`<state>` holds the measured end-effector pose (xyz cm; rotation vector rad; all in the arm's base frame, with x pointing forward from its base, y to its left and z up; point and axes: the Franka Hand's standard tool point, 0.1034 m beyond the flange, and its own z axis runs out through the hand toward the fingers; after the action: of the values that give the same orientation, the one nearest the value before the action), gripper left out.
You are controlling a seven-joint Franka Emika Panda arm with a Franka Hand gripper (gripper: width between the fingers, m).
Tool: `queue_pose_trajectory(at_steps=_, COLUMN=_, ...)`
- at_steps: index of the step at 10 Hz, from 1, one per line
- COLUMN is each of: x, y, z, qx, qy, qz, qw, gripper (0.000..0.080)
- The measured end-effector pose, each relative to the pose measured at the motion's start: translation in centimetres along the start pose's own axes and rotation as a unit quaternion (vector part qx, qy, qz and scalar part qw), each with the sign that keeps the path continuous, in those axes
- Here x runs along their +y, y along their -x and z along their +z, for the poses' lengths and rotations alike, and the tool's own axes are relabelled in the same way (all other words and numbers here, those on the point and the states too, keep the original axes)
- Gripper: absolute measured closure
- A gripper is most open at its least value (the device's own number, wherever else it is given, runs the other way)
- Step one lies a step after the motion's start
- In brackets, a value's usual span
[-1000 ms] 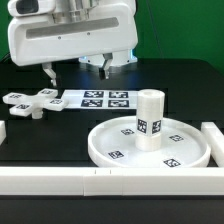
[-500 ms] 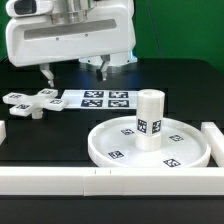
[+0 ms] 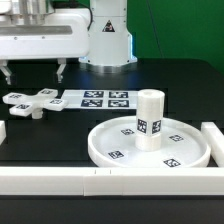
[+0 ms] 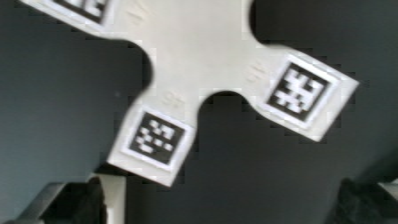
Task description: Assemble round table
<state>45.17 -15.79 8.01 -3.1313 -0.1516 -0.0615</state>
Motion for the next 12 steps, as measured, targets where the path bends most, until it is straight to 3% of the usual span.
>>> queue_pose_trajectory(at_steps=1, x=-0.1, y=0.0, z=0.0, qx=0.000, qy=0.000, qz=-0.002, qw=1.000, gripper=0.0151)
queue_pose_trajectory(at_steps=3, x=0.2, y=0.1, z=0.7, qx=0.007, qy=0.017, qz=-0.100, qw=0.995, gripper=0.0151)
queue_pose_trajectory(at_steps=4, x=0.1, y=0.5, z=1.1, qx=0.001, qy=0.017, qz=-0.134, qw=0.991, gripper=0.0151)
queue_pose_trajectory(at_steps=6, x=1.4, y=1.9, z=1.4, qx=-0.008, qy=0.011, qz=-0.137, qw=0.990, gripper=0.0151)
queue_pose_trajectory(at_steps=12, x=0.4, y=2.9, z=2.2, qx=-0.019, qy=0.004, qz=-0.144, qw=0.989, gripper=0.0151)
